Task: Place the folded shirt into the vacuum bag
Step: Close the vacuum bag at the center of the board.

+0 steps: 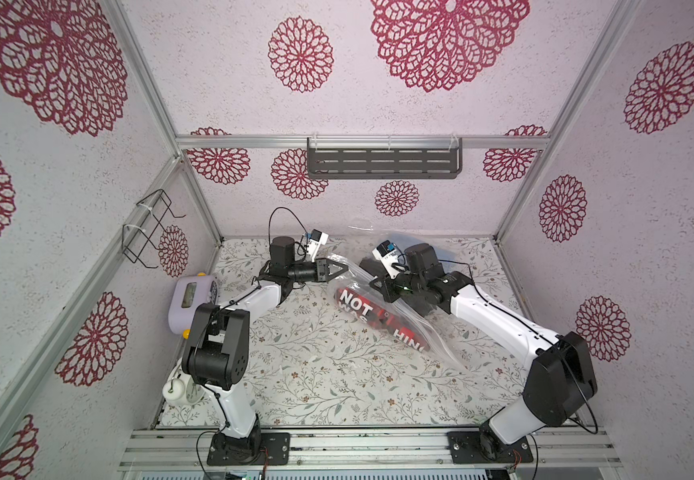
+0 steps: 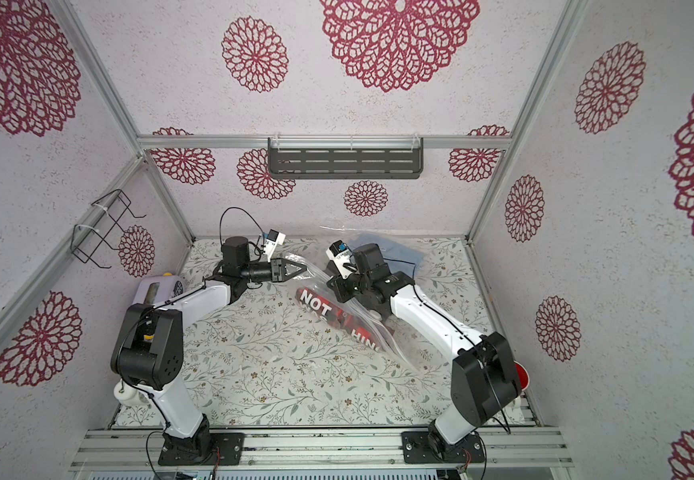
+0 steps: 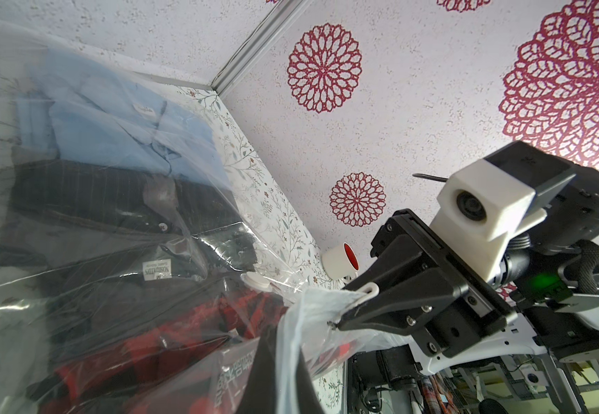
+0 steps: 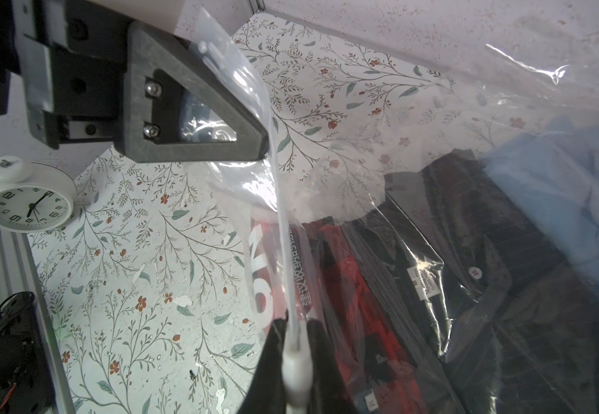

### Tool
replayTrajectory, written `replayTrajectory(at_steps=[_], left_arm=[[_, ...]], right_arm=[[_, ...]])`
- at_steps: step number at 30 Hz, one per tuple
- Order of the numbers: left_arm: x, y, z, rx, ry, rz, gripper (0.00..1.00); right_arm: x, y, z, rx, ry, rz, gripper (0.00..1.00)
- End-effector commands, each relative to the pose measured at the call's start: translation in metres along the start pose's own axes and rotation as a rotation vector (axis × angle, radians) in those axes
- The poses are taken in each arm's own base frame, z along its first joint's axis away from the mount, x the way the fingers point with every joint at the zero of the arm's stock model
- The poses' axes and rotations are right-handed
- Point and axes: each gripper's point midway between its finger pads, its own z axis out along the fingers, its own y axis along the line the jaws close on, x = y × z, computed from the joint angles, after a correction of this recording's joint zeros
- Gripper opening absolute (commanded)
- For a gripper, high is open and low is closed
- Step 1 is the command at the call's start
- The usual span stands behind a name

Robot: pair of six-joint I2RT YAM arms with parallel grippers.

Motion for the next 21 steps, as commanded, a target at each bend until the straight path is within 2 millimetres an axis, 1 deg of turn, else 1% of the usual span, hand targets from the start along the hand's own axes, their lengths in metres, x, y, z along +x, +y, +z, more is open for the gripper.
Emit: replayTrajectory(at_steps=[1, 10, 21], left_arm=[[-0.072, 0.062, -0.070, -0.282, -0.276, 0.003, 0.00], [-0.080, 0.077, -0.085, -0.312, -0.313, -0.041, 0.00], [-0.097, 0.096, -0.108, -0.346, -0.377, -0.105, 0.00]], right_arm=[[0.033, -0.015, -0.037, 0.102, 0.121, 0.061, 0.00], [0.040, -0.019, -0.046, 0.145, 0.147, 0.060, 0.00], [0.053, -0.024, -0.050, 0.176, 0.203, 0.069, 0.00]])
